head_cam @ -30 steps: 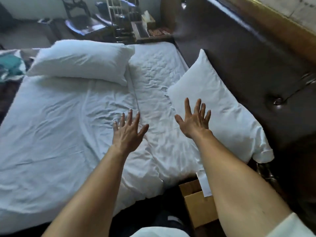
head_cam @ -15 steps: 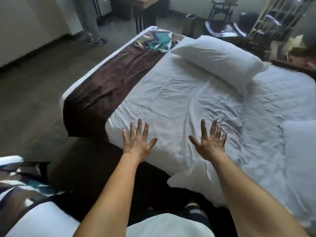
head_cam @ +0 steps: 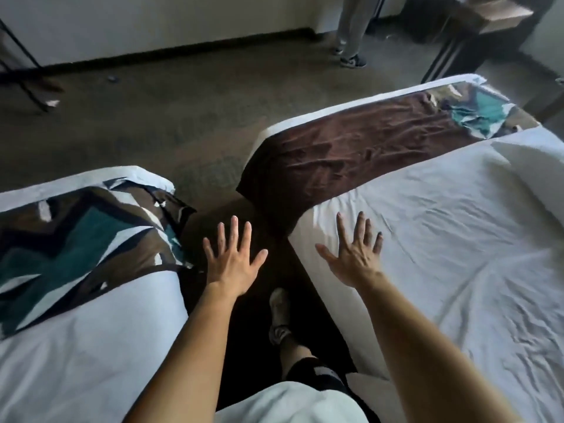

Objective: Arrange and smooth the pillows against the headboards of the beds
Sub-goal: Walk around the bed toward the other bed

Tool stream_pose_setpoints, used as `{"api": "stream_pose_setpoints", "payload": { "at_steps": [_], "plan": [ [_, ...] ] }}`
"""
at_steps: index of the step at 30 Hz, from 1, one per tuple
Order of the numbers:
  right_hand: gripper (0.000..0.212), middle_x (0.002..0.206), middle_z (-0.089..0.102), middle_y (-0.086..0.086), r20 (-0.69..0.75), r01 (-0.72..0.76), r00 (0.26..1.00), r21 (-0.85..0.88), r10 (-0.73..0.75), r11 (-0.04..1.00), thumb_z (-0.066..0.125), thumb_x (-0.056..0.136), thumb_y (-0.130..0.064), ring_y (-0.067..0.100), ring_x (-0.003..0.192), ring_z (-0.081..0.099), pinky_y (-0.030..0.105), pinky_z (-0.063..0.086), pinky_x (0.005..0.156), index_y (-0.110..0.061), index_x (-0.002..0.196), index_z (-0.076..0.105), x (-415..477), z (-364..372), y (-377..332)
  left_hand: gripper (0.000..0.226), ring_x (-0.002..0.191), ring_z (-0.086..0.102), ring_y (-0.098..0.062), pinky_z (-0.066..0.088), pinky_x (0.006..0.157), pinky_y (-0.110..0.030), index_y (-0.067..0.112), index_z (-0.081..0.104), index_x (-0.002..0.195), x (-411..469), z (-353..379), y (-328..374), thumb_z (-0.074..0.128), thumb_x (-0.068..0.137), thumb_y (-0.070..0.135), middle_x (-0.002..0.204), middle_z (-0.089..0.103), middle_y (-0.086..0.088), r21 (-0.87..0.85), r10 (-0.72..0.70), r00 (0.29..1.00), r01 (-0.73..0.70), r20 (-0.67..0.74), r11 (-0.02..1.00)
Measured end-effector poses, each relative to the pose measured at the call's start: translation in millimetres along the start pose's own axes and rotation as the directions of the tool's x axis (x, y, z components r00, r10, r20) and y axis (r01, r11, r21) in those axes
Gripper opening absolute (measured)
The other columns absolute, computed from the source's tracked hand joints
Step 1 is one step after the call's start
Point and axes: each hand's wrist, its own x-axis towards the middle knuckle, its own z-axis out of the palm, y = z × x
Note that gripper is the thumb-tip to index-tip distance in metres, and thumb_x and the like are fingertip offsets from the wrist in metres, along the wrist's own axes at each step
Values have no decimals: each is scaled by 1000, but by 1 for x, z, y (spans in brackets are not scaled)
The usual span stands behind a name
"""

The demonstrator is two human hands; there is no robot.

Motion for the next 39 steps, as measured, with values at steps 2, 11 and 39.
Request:
{"api": "stream_pose_setpoints", "payload": {
  "at_steps": [2, 11, 39],
  "plan": [
    [89, 161, -33, 11, 17, 76, 997, 1, -76, 997, 19, 85, -85, 34, 149, -28, 60, -11, 120, -43, 152, -23, 35, -1, -32, 84, 153, -22, -30, -6, 119, -64, 29, -12, 159, 24, -2, -21, 7, 91, 75, 166, -26, -2, -30, -65, 998, 65, -8, 997],
    [88, 165, -20, 18, -3, 243, 970, -25, -243, 970, 19, 88, -83, 36, 153, -14, 59, -9, 120, -38, 157, -12, 200, -21, -140, 84, 155, -9, -33, 7, 120, -66, 25, 3, 162, 162, -44, -74, 17, 93, 72, 169, -13, -4, -118, -242, 970, 235, -40, 965],
    [93, 165, -19, 19, -26, 122, 992, 24, -121, 992, -2, 78, -91, 35, 153, -14, 58, -18, 116, -39, 153, -22, 634, -130, -405, 94, 155, -15, -29, -5, 117, -65, 32, -2, 160, 623, -238, -276, -10, 82, 82, 168, -19, 1, -43, -187, 980, 184, -64, 982]
  ]
}}
